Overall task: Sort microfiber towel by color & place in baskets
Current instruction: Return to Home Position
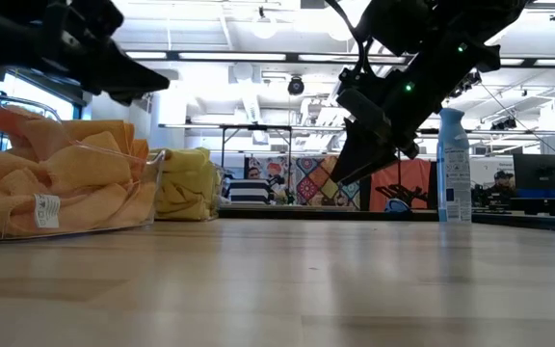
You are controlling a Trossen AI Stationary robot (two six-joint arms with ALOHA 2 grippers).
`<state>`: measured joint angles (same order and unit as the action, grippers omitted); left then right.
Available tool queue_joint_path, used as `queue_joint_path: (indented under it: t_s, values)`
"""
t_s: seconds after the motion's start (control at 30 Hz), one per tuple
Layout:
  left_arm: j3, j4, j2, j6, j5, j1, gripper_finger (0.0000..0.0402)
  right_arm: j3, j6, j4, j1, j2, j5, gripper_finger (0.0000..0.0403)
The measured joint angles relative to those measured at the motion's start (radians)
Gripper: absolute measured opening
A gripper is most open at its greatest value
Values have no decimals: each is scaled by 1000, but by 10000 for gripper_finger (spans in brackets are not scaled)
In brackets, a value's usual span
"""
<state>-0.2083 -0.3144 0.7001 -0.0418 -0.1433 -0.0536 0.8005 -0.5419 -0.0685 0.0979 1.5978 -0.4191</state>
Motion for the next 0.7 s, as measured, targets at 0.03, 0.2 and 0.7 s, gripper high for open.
queue_joint_path:
  t_s: [0.03,0.2,0.7]
  values:
    - [12,0,-22,2,9,0,0,0,0,0,0,0,0,149]
    - [65,4,-138,3,53,0,0,0,0,3,0,0,-1,149]
    - [176,68,-428,-22,64,1,0,0,0,3,0,0,-1,149]
